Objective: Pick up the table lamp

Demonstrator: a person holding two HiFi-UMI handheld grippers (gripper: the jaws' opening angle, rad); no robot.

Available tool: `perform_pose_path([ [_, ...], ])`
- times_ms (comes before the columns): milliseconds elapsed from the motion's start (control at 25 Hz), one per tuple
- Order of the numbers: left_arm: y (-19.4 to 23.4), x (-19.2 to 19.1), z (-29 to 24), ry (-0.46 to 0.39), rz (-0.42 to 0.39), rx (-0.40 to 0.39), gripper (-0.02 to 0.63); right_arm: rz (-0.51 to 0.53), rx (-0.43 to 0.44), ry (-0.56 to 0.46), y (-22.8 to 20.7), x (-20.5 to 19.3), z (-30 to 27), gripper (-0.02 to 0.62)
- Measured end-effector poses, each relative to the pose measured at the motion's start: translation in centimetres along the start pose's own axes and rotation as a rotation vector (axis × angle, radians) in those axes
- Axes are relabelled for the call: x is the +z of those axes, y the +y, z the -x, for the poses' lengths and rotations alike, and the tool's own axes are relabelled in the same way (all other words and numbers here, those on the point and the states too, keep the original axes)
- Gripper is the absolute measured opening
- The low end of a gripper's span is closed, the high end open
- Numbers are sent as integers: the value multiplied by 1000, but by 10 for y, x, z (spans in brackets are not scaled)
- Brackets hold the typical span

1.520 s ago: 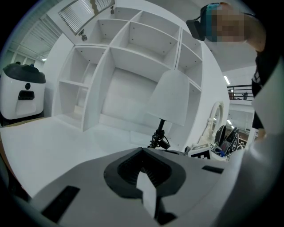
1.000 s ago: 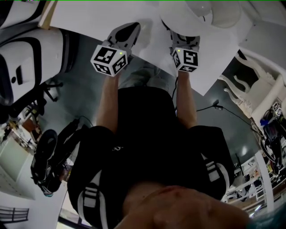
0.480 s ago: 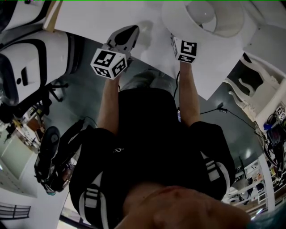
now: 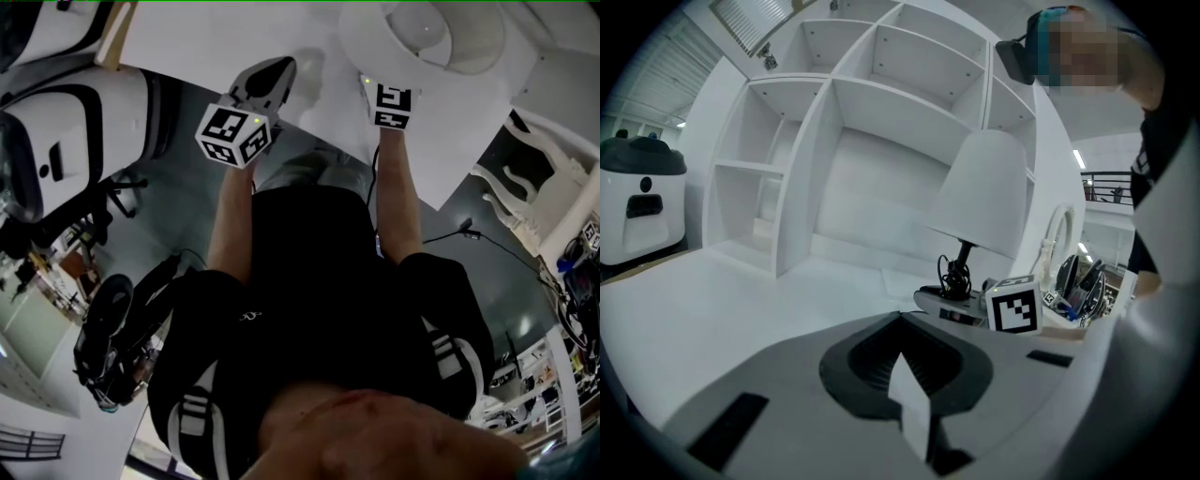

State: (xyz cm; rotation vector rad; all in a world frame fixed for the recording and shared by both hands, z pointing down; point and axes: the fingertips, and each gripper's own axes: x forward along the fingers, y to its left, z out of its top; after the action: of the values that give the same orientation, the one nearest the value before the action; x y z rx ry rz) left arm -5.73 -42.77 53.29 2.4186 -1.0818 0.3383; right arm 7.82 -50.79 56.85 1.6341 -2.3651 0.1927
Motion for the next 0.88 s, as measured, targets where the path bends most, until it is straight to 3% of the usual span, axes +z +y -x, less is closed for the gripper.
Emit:
perform_pose_path([
  [200, 2, 3, 10, -19, 10, 4, 9, -13, 49, -37, 11, 23, 12, 103],
  [440, -12, 17, 20, -61, 17, -16, 9, 78, 106, -35, 28, 62, 35, 100],
  [680, -16, 68, 28, -170, -25, -9, 9, 52, 169, -38, 38, 120, 55, 92],
  [880, -14, 113, 48, -254, -80, 7, 9, 29, 182, -46, 52, 138, 73, 86],
])
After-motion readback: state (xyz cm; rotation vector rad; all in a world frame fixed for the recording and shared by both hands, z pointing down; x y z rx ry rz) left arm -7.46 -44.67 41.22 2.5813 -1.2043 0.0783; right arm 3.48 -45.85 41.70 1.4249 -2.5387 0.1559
